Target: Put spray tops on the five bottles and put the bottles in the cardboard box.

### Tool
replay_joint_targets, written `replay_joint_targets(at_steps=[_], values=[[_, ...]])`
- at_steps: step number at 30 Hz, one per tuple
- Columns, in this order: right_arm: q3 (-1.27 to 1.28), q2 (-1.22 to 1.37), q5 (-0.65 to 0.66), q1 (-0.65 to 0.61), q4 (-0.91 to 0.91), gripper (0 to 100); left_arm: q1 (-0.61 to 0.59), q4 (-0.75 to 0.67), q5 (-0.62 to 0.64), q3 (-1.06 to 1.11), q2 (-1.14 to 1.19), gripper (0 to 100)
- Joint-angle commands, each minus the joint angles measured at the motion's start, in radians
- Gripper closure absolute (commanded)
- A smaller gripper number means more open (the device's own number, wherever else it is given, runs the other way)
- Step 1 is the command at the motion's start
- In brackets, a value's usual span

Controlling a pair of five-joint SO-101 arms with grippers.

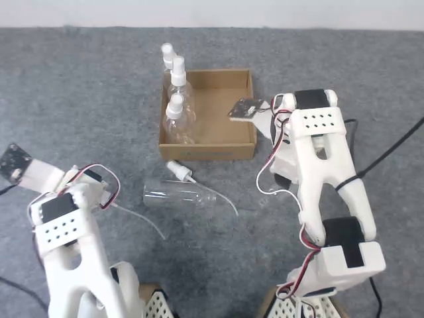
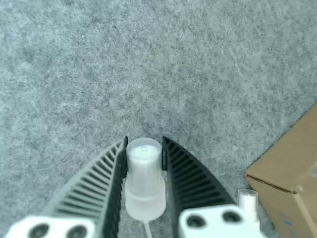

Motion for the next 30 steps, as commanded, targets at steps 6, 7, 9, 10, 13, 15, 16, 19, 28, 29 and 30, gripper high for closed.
replay_joint_targets(at_steps=[6,7,9,10,13,15,16,19,28,29,30], values=[[0.092,-0.016,0.147,-0.002,-0.122,55.6,-0.003,-0.028,-0.012,-0.013,-0.037,99],[0.107,-0.016,0.161,-0.002,-0.150,55.6,-0.003,-0.028,-0.012,-0.013,-0.037,99],[0.141,-0.016,0.204,-0.008,-0.193,55.6,-0.003,-0.028,-0.012,-0.013,-0.037,99],[0.160,-0.016,0.222,-0.008,-0.213,55.6,-0.003,-0.028,-0.012,-0.013,-0.037,99],[0.215,-0.016,0.279,-0.007,-0.274,55.6,-0.003,-0.028,-0.012,-0.013,-0.037,99],[0.252,-0.016,0.305,-0.004,-0.306,55.6,-0.003,-0.028,-0.012,-0.013,-0.037,99],[0.269,-0.016,0.315,-0.004,-0.320,55.6,-0.003,-0.028,-0.012,-0.013,-0.037,99],[0.316,-0.016,0.324,-0.007,-0.357,55.6,-0.002,-0.028,-0.012,-0.013,-0.037,99],[0.411,-0.016,0.322,-0.010,-0.470,57.3,-0.002,-0.028,-0.012,-0.013,-0.037,99],[0.417,-0.016,0.322,-0.010,-0.473,59.2,-0.002,-0.028,-0.012,-0.013,-0.037,99],[0.420,-0.016,0.321,-0.010,-0.479,61.8,-0.002,-0.028,-0.012,-0.013,-0.037,99]])
